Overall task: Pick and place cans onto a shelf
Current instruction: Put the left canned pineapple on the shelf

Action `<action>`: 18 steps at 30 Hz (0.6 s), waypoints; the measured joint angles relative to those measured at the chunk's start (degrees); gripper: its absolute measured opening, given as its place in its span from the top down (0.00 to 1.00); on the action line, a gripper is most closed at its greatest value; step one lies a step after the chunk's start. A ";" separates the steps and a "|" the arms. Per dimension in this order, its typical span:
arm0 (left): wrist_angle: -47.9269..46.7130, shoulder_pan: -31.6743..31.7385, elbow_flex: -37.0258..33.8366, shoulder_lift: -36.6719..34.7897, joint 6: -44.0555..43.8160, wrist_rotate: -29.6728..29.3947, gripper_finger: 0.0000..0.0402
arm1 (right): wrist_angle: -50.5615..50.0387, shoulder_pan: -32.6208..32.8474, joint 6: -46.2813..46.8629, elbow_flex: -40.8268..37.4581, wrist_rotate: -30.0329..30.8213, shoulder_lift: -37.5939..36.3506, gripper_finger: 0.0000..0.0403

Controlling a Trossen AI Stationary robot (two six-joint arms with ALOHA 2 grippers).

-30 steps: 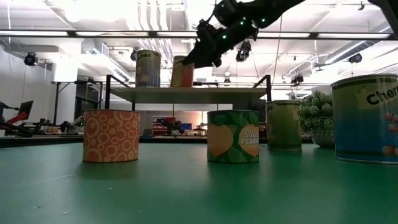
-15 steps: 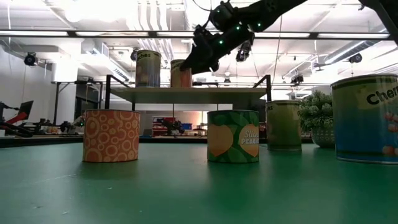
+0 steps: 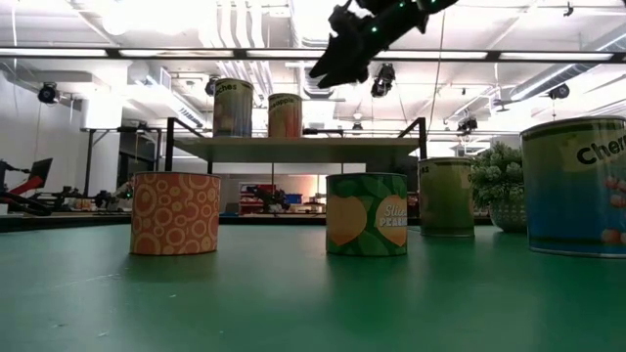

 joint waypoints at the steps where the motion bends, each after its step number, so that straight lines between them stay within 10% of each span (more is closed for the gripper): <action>1: 0.00 0.00 0.00 0.00 0.00 -0.01 1.00 | -0.75 0.00 0.00 -0.04 0.06 -0.16 0.31; 12: 0.00 0.00 0.00 0.00 0.00 -0.02 1.00 | -0.16 0.00 0.52 -0.97 5.62 5.79 0.94; 18: 0.00 0.00 0.00 0.00 0.00 -0.02 1.00 | 7.23 0.23 0.42 -0.97 5.55 9.19 0.97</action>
